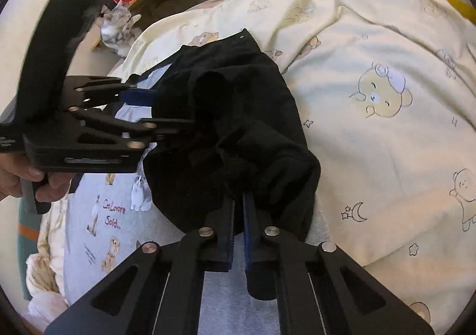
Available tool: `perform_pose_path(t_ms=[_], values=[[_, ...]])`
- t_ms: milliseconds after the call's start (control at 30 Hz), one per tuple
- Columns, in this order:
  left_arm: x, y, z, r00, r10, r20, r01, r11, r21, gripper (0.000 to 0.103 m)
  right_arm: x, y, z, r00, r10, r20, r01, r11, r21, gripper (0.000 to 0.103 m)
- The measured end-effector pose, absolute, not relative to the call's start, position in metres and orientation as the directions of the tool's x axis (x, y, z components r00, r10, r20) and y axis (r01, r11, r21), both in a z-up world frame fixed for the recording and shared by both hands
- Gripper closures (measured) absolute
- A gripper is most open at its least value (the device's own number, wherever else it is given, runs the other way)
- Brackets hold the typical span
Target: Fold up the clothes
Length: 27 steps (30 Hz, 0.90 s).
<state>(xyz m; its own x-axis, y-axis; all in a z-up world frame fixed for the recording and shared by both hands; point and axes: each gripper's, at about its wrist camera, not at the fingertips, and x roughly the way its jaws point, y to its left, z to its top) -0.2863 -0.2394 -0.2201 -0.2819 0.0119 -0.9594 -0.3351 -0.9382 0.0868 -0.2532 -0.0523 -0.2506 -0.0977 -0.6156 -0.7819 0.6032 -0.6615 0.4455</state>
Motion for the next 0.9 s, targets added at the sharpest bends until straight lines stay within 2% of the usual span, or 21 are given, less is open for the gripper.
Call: perform_pose_path(t_ms=[133, 333, 633, 767, 900], values=[[-0.275, -0.254, -0.211, -0.265, 0.069, -0.962, -0.345, -0.938, 0.028, 0.045, -0.257, -0.045, -0.252, -0.089, -0.643, -0.761, 0.581, -0.654, 0.485, 0.101], [-0.268, -0.24, -0.23, -0.219, 0.116, -0.969, -0.328, -0.944, -0.039, 0.045, -0.258, -0.037, -0.243, -0.085, -0.678, -0.73, 0.556, -0.641, 0.53, 0.101], [-0.294, -0.217, -0.217, -0.346, 0.082, -0.935, -0.243, -0.97, 0.005, 0.045, -0.256, -0.036, -0.242, -0.086, -0.673, -0.735, 0.568, -0.639, 0.518, 0.101], [-0.29, -0.216, -0.182, -0.417, 0.196, -0.888, -0.268, -0.96, -0.086, 0.045, -0.259, -0.034, -0.244, -0.085, -0.678, -0.73, 0.556, -0.64, 0.53, 0.101], [-0.294, -0.21, -0.157, -0.461, 0.251, -0.851, -0.282, -0.951, -0.128, 0.045, -0.261, -0.035, -0.246, -0.081, -0.684, -0.725, 0.547, -0.639, 0.541, 0.101]])
